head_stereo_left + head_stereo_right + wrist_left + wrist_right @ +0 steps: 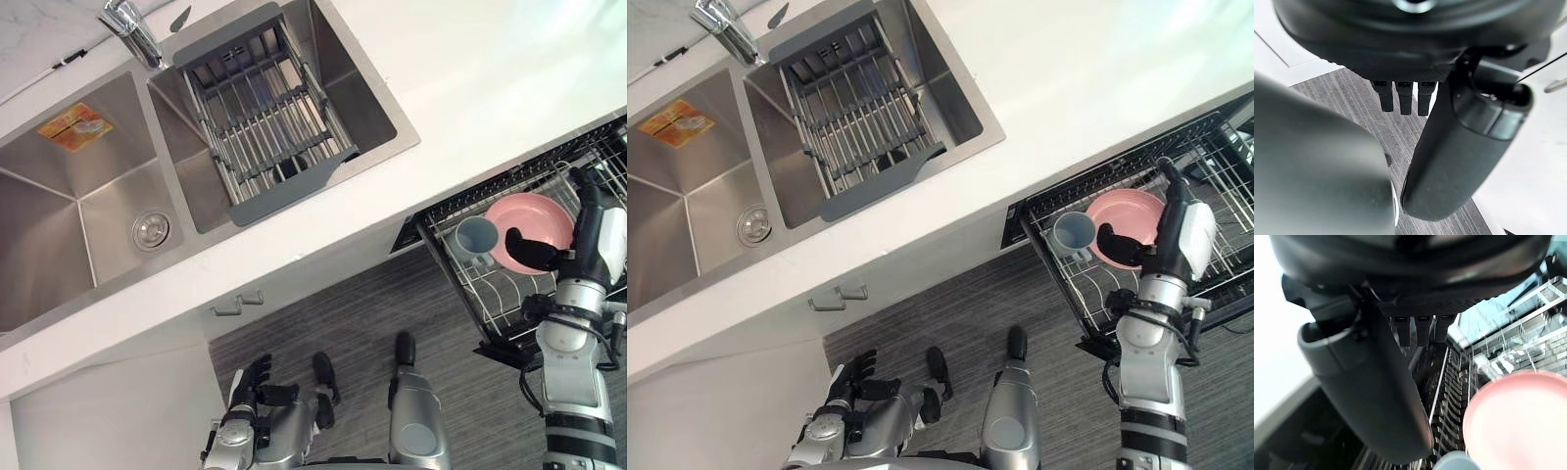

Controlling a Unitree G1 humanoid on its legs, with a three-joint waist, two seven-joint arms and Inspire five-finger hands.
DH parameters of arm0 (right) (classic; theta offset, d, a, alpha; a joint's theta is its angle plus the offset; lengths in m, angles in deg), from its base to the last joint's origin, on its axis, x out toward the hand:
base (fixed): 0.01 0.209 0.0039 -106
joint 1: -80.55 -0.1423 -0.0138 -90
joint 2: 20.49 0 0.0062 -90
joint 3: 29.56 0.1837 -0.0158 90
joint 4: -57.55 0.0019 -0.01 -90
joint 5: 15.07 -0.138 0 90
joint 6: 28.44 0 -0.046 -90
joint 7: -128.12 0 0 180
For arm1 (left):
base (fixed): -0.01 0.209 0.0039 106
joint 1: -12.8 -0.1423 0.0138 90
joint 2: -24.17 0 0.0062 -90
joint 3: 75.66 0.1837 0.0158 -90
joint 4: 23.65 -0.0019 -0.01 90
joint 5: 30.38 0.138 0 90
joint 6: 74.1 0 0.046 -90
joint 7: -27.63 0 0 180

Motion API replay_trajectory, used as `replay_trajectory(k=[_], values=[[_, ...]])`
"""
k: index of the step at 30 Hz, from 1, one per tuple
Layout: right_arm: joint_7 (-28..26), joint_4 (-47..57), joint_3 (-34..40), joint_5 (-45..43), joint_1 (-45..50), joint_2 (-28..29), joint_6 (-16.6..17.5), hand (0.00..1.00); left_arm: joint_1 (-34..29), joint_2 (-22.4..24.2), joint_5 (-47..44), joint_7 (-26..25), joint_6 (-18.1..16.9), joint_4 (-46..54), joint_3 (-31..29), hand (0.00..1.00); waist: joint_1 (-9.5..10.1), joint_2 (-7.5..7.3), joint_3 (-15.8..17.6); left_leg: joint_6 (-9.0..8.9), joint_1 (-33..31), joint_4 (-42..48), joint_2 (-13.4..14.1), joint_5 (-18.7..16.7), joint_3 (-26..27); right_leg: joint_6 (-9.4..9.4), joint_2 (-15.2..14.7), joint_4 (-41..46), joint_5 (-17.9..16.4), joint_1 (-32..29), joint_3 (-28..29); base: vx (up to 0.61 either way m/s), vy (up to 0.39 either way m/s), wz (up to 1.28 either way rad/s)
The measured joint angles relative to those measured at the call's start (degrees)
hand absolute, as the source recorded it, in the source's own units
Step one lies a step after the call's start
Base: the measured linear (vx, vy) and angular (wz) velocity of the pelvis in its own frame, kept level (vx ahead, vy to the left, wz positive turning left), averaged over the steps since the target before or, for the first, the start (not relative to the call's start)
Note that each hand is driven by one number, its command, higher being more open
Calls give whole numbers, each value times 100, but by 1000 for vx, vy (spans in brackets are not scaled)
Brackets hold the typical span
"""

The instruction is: Walk over to the sink, pick up the cup, carry it to the dishwasher, place the cup inside the dishwasher, then close the dishwasher door

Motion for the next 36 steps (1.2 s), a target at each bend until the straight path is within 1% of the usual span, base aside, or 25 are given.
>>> replay_trajectory(k=[2, 3, 6, 7, 9, 10, 13, 15, 17, 19, 21, 24, 27, 30, 33, 35, 36], values=[[12, 148, 254, -141, 212, 251, 66, 90, -1, -37, 5, 0, 46, -32, -9, 90, -15, -91, -68, 0, 90, -67, 2, 0, 15, 0, 17, -47, 0, 66, 10, 24, 8, -5], [13, 157, 311, -234, 261, 315, 99, 90, -2, -43, 5, 0, 63, -46, -21, 90, -18, -112, -97, 0, 108, -82, 2, 0, 21, 0, 22, -62, 0, 83, 14, 34, 14, -5], [18, 163, 729, -784, 559, 782, 175, 90, -13, -39, 114, -3, 131, -106, -176, 90, -80, -221, -202, -1, 280, -178, -1, -3, 47, 3, 35, -139, -1, 230, 26, 30, 18, -5], [18, 162, 766, -810, 580, 822, 177, 90, -17, -39, 118, -3, 134, -108, -185, 90, -81, -228, -213, -1, 287, -184, -1, -3, 54, 3, 36, -142, -1, 231, 31, 17, 16, -9], [35, 154, 1065, -1286, 790, 1157, 218, 90, -27, -38, 162, -2, 168, -146, -229, 90, -88, -267, -283, -1, 355, -251, -2, -3, 123, 5, 49, -153, -2, 240, 93, 13, 19, -13], [40, 147, 1140, -1382, 853, 1238, 218, 90, -27, -37, 165, -2, 175, -180, -230, 90, -90, -266, -323, -1, 366, -265, -1, -3, 142, 7, 52, -158, -2, 240, 109, 16, 20, -15], [64, 64, 1422, -2056, 1234, 1571, 240, 90, -80, 23, 227, 7, 211, -229, -369, 90, -149, -269, -420, -4, 564, -364, 1, -12, 227, 32, 69, -164, -30, 351, 180, 23, 23, -14], [68, -113, 1550, -2370, 1476, 1737, 241, 90, -100, 69, 274, 21, 253, -229, -445, 90, -153, -274, -501, -12, 638, -364, 11, -44, 274, 34, 72, -59, -104, 349, 229, 4, 16, -11], [60, -295, 1585, -2541, 1626, 1831, 238, 90, -117, 90, 318, 23, 266, -231, -452, 90, -153, -277, -549, -20, 724, -359, 21, -87, 335, 35, 77, 87, -199, 340, 294, -3, 10, -17], [57, -488, 1652, -2641, 1731, 1905, 218, 90, -147, 131, 318, 27, 289, -238, -456, 90, -153, -289, -648, -34, 754, -328, 40, -161, 396, 33, 86, 212, -292, 296, 331, 3, 2, -17], [56, -616, 1700, -2942, 1815, 1932, 206, 90, -197, 209, 318, 28, 297, -236, -516, 90, -152, -275, -787, -64, 770, -268, 77, -268, 514, 31, 110, 371, -406, 217, 433, 33, 4, -23], [55, -649, 1773, -3293, 1819, 1962, 216, 90, -204, 289, 318, 29, 295, -218, -589, 90, -154, -266, -813, -83, 808, -187, 119, -357, 605, 28, 148, 500, -504, 191, 519, 68, 3, -19], [22, -868, 1921, -3907, 1748, 1963, 283, 90, -188, 353, 317, 38, 289, -208, -589, 90, -148, -248, -870, -118, 799, -146, 134, -408, 638, 24, 162, 629, -614, 95, 563, 102, 0, -5], [-216, -1146, 1927, -4779, 1588, 1962, 389, 90, -166, 391, 306, 53, 288, -209, -597, 90, -136, -259, -875, -141, 799, -142, 156, -456, 706, 19, 188, 724, -701, 18, 618, 74, 4, -9], [-387, -1309, 1926, -5113, 1443, 1953, 412, 90, -138, 439, 305, 73, 283, -214, -595, 90, -109, -281, -861, -149, 801, -118, 162, -475, 722, 18, 191, 747, -738, 14, 627, 31, 4, -3], [-504, -1459, 1921, -5285, 1305, 1925, 416, 90, -118, 447, 301, 135, 275, -203, -595, 90, -51, -251, -884, -171, 805, -81, 182, -498, 729, 0, 172, 812, -766, 2, 624, 0, 0, 0], [-560, -1522, 1914, -5318, 1247, 1876, 416, 90, -116, 447, 301, 170, 256, -202, -589, 90, -4, -301, -860, -186, 801, -61, 186, -507, 727, -5, 170, 847, -791, -8, 619, 0, 0, 0]])
